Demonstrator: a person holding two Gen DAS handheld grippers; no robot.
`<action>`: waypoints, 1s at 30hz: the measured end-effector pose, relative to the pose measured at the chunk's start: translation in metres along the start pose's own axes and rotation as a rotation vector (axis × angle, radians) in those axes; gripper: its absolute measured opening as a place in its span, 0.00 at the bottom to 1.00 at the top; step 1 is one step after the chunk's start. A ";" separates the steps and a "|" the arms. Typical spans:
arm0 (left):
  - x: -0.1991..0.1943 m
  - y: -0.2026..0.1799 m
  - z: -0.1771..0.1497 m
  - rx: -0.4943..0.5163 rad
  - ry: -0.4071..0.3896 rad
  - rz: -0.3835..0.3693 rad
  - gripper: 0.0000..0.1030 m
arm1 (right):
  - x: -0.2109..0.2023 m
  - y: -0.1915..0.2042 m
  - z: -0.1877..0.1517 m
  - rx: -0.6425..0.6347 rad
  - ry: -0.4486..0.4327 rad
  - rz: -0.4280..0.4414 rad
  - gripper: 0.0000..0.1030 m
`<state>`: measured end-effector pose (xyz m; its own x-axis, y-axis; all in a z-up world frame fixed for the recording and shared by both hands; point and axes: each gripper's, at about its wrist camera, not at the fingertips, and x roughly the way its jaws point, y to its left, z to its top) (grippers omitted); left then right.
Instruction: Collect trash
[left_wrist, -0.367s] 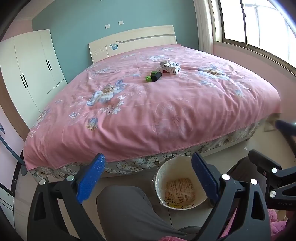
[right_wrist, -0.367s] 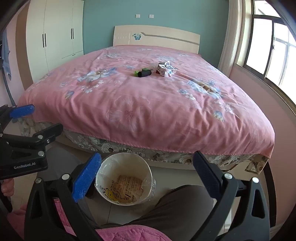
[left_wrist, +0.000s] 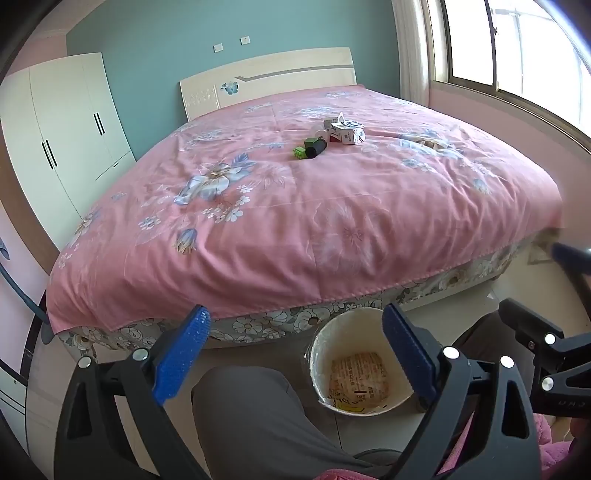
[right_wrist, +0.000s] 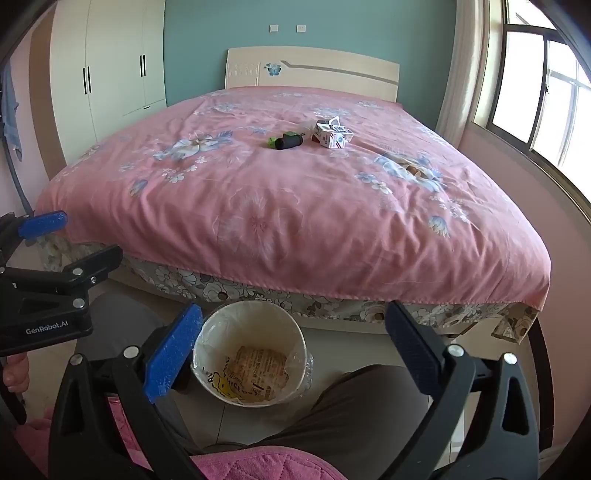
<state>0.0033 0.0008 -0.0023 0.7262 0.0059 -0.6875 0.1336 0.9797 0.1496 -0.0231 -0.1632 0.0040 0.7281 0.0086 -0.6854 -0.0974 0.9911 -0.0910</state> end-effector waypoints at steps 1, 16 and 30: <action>0.000 0.000 0.000 0.001 0.000 -0.002 0.93 | 0.001 0.001 -0.004 0.003 0.003 0.001 0.94; -0.004 0.000 0.000 0.003 -0.004 0.001 0.93 | 0.004 0.003 -0.003 0.012 0.016 0.001 0.94; -0.003 0.001 0.000 0.000 -0.002 -0.001 0.93 | 0.004 0.003 -0.003 0.013 0.018 0.003 0.94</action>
<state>0.0008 0.0015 -0.0001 0.7275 0.0046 -0.6861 0.1345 0.9796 0.1492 -0.0223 -0.1607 -0.0011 0.7152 0.0090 -0.6989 -0.0907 0.9927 -0.0801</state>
